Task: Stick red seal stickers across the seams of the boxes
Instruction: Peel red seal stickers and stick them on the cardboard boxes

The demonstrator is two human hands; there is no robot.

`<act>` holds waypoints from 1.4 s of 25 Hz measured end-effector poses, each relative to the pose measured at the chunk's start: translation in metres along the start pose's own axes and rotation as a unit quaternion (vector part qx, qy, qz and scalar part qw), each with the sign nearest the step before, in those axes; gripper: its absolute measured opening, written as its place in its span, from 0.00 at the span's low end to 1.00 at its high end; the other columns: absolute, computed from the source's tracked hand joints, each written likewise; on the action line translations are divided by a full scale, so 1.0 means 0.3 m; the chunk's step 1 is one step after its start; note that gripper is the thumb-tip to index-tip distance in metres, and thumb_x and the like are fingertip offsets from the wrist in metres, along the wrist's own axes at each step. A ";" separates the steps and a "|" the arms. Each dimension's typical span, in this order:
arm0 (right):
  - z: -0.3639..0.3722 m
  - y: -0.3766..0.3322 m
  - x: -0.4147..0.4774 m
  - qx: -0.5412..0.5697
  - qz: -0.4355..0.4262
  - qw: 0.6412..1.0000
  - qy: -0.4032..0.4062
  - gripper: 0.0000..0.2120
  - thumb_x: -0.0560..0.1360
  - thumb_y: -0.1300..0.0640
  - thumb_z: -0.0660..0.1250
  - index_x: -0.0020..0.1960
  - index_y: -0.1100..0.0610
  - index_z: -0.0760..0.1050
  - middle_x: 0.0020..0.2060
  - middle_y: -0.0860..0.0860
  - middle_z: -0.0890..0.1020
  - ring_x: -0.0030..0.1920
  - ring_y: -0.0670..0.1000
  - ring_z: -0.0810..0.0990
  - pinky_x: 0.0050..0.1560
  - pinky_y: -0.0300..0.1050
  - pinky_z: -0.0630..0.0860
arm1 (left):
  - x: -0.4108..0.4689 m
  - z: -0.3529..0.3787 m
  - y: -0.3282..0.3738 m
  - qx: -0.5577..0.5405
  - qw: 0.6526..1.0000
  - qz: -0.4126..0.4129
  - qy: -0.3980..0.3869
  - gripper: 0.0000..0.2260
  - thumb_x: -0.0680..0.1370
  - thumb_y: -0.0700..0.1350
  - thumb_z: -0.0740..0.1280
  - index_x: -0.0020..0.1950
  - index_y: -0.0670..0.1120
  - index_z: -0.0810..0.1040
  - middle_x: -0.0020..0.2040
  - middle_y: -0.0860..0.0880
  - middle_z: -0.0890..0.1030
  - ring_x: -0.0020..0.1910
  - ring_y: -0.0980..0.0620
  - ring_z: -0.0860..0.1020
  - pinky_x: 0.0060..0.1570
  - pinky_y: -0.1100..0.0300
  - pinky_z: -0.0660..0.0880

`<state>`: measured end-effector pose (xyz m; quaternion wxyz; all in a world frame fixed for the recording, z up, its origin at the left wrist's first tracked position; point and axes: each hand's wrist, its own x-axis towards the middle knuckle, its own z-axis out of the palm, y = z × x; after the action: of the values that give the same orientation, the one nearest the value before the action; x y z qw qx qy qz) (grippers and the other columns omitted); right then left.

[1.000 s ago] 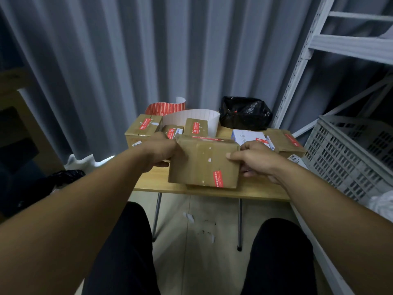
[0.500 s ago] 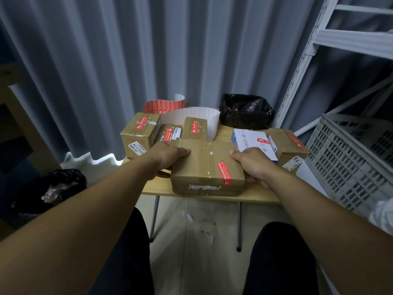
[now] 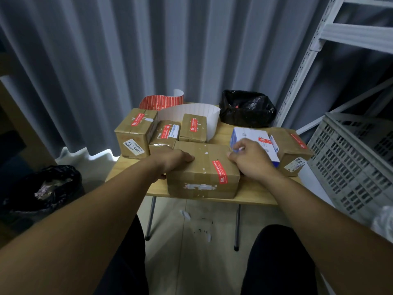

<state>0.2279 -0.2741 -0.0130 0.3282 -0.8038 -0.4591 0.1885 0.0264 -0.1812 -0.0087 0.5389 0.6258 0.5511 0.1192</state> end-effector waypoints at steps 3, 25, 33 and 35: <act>-0.027 -0.055 0.008 -0.009 -0.102 0.992 -0.067 0.09 0.78 0.63 0.66 0.49 0.50 0.79 0.45 0.49 0.81 0.47 0.50 0.80 0.48 0.47 0.77 | 0.001 0.004 0.011 0.001 1.000 0.007 0.001 0.18 0.77 0.52 0.71 0.62 0.45 0.73 0.59 0.44 0.79 0.58 0.42 0.78 0.60 0.45 0.76; -0.052 -0.074 0.032 -0.055 -0.108 0.963 -0.240 0.09 0.77 0.62 0.70 0.54 0.51 0.79 0.47 0.50 0.79 0.47 0.47 0.77 0.48 0.43 0.74 | 0.009 0.041 0.039 0.096 0.991 0.085 0.031 0.23 0.81 0.43 0.65 0.74 0.44 0.62 0.56 0.45 0.72 0.54 0.46 0.72 0.56 0.51 0.72; -0.044 -0.061 0.059 -0.048 -0.116 0.968 -0.220 0.06 0.76 0.60 0.72 0.49 0.51 0.78 0.48 0.49 0.82 0.49 0.48 0.80 0.52 0.46 0.78 | 0.007 0.034 0.032 0.084 0.992 0.094 0.021 0.15 0.81 0.43 0.66 0.65 0.46 0.65 0.53 0.46 0.74 0.48 0.51 0.74 0.53 0.52 0.72; -0.040 -0.055 0.053 -0.034 -0.125 0.968 -0.216 0.07 0.76 0.60 0.73 0.51 0.52 0.79 0.49 0.49 0.83 0.47 0.46 0.81 0.51 0.42 0.78 | 0.009 0.029 0.028 0.083 0.992 0.096 0.018 0.17 0.81 0.43 0.67 0.67 0.46 0.65 0.57 0.45 0.76 0.50 0.49 0.75 0.52 0.52 0.72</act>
<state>0.2330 -0.2586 0.0072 0.2151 -0.6909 -0.6219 0.2993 0.0386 -0.1823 -0.0065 0.4612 0.7161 0.5062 0.1351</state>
